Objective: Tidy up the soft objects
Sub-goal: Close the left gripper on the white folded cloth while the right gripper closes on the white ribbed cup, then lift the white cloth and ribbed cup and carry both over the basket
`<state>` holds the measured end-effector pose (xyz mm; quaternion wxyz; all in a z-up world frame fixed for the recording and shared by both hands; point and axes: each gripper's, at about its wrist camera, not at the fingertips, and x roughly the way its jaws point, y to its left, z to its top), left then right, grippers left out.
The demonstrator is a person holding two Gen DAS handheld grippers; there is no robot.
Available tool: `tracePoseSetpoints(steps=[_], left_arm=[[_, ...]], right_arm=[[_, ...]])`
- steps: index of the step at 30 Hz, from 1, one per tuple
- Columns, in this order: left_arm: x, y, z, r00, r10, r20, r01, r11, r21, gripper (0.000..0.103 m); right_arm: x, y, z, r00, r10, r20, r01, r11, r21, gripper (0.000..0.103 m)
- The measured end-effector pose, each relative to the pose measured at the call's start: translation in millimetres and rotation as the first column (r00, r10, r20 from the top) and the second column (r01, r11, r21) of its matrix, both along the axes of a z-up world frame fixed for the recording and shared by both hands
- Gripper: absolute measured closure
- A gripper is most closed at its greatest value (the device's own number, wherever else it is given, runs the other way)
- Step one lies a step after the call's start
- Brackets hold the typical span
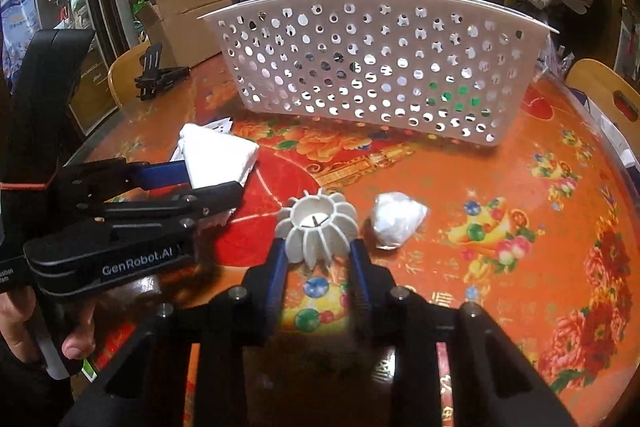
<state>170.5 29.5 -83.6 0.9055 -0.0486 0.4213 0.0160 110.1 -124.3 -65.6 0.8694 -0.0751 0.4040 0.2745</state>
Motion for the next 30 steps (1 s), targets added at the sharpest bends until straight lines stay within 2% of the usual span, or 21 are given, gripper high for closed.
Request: tracePoseSetpoints(steps=[4,10,30], left_arm=[[-4.3,4.7,1.1,1.0,0.002,0.015,-0.001,1.0,-0.021,0.074],[-10.7,5.7,5.2,0.999,-0.008,0.042,0.009,1.0,-0.027,0.08],[-31.2,1.4,18.8,0.989,-0.019,0.146,0.019,1.0,-0.001,0.086]], right_arm=[[-1.3,-3.7,2.1,1.0,0.002,0.004,-0.002,1.0,0.027,0.072],[-1.9,-7.9,4.0,1.0,0.005,0.005,-0.005,0.998,0.062,0.073],[-9.7,-12.7,11.6,0.999,0.001,0.047,-0.006,0.996,0.088,0.073]])
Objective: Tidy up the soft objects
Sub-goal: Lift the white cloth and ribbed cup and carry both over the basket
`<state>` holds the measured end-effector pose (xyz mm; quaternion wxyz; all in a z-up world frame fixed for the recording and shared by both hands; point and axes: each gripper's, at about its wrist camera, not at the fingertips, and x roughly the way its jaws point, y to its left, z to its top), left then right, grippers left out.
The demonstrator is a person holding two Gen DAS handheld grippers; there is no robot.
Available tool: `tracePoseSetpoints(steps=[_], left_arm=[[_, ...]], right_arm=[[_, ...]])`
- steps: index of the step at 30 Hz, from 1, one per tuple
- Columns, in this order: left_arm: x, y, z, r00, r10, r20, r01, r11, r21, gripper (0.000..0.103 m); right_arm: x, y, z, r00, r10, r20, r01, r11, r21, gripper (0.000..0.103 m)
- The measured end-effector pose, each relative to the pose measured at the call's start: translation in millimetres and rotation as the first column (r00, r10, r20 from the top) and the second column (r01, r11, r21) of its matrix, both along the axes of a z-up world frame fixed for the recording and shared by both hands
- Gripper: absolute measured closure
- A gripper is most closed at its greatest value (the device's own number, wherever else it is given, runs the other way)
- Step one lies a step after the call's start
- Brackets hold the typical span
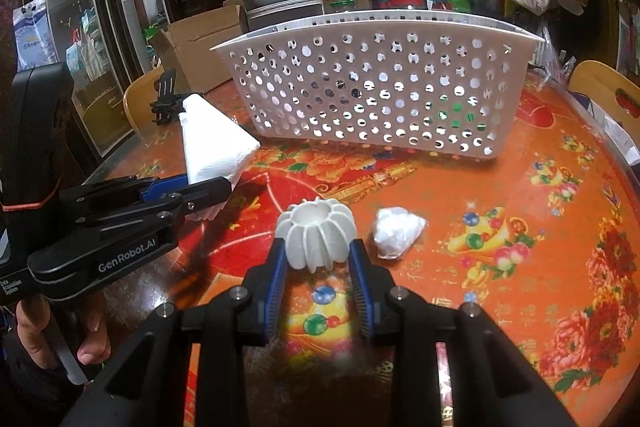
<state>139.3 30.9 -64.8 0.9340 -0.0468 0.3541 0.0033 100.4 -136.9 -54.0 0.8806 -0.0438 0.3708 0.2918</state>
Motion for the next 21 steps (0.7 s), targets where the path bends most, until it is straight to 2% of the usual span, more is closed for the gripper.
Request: tracePoseSetpoints(steps=[10,21], left_arm=[[-14.2,-3.0,15.8,0.999,-0.012,0.04,0.011,1.0,0.019,0.086],[-30.2,6.6,53.8,0.996,0.001,0.088,-0.004,1.0,0.029,0.086]], right_arm=[[-3.0,-1.5,7.1,1.0,-0.01,0.024,0.011,1.0,-0.011,0.073],[-7.5,-7.7,43.5,0.995,-0.025,0.098,0.026,1.0,-0.012,0.073]])
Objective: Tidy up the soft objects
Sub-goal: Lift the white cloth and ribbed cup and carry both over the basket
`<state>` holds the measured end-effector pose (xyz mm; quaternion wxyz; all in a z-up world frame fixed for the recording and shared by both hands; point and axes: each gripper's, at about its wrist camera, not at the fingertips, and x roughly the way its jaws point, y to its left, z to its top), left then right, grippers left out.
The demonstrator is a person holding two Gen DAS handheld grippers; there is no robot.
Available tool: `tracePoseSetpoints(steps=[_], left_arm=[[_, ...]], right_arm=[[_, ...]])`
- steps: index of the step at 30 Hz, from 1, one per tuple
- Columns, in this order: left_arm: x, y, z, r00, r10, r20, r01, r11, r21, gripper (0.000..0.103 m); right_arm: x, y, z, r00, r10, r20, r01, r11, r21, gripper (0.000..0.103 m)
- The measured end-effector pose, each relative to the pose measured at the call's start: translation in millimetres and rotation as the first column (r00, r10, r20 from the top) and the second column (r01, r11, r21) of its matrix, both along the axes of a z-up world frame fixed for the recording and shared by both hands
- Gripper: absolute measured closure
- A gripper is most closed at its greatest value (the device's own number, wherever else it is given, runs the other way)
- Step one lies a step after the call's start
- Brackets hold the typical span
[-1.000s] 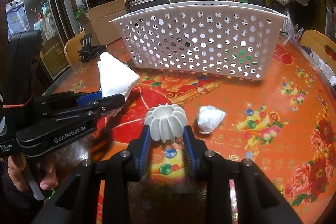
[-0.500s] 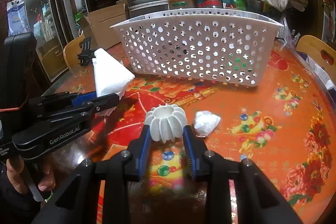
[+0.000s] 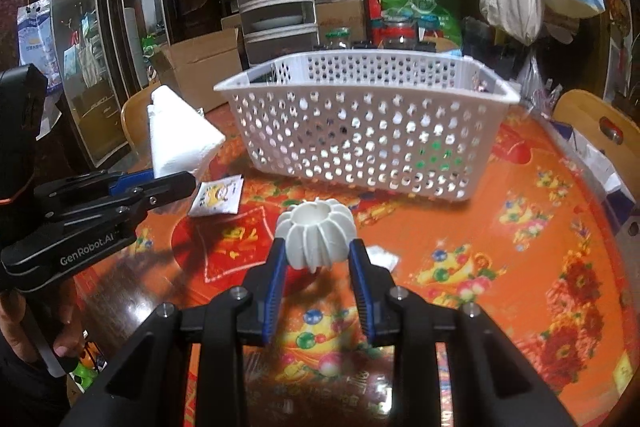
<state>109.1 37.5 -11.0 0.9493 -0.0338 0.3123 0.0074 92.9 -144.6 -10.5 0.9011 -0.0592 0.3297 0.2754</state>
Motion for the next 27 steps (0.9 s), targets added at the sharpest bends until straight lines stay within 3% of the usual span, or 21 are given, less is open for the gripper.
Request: tracePoseSetpoints(steps=[15,27], left_arm=[[12.2,9.7,32.7,1.0,0.013,0.001,-0.013,1.0,-0.007,0.086],[49.6,23.2,77.6,1.0,0.001,0.012,-0.001,1.0,-0.023,0.086]], right_arm=[[25.9,-13.4,66.6,0.993,-0.043,0.109,0.044,0.999,-0.001,0.073],[70.8,-18.2,99.3,0.991,-0.064,0.114,0.066,0.998,-0.015,0.073]])
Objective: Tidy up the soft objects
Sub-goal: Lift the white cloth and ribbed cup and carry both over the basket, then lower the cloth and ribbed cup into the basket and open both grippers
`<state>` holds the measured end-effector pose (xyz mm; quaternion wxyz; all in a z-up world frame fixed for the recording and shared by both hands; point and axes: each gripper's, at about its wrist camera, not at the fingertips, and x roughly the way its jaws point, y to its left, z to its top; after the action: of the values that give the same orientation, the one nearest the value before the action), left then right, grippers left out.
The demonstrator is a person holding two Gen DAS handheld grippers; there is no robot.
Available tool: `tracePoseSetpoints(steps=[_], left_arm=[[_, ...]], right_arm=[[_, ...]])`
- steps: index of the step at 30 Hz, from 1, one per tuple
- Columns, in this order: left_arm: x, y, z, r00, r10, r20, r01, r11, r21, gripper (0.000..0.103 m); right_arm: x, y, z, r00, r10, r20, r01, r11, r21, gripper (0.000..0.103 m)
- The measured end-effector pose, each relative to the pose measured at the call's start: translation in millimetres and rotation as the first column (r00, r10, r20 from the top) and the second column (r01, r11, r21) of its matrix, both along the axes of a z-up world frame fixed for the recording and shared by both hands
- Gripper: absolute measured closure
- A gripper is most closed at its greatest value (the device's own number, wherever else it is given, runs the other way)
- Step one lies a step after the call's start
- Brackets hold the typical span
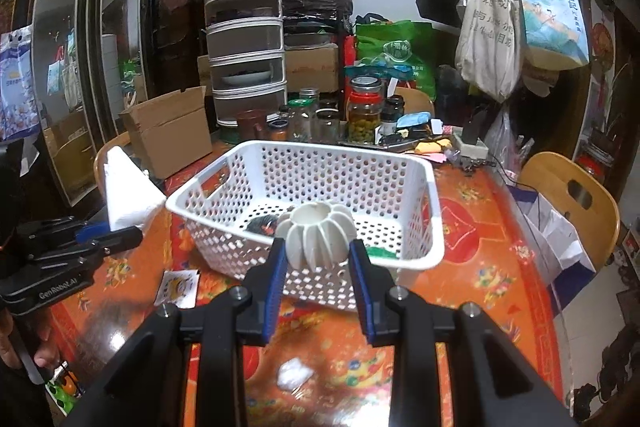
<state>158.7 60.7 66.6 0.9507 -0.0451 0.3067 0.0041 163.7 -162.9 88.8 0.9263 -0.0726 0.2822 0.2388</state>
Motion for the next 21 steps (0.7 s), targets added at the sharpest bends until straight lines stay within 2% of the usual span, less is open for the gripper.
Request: tracePoseSetpoints(steps=[12,21], left_arm=[[54.6,1.7,41.7,1.0,-0.021,-0.006,0.021,1.0,0.017,0.086],[119.6,-9.1,36.0,0.994,-0.05,-0.096,0.052,0.998,0.018,0.086]], right_arm=[[52.1,8.7,14.3,0.999,-0.029,-0.03,0.028,0.999,-0.04,0.073],[100.7,18.0,10.1,0.994,-0.063,-0.085,0.056,0.995,-0.08,0.073]])
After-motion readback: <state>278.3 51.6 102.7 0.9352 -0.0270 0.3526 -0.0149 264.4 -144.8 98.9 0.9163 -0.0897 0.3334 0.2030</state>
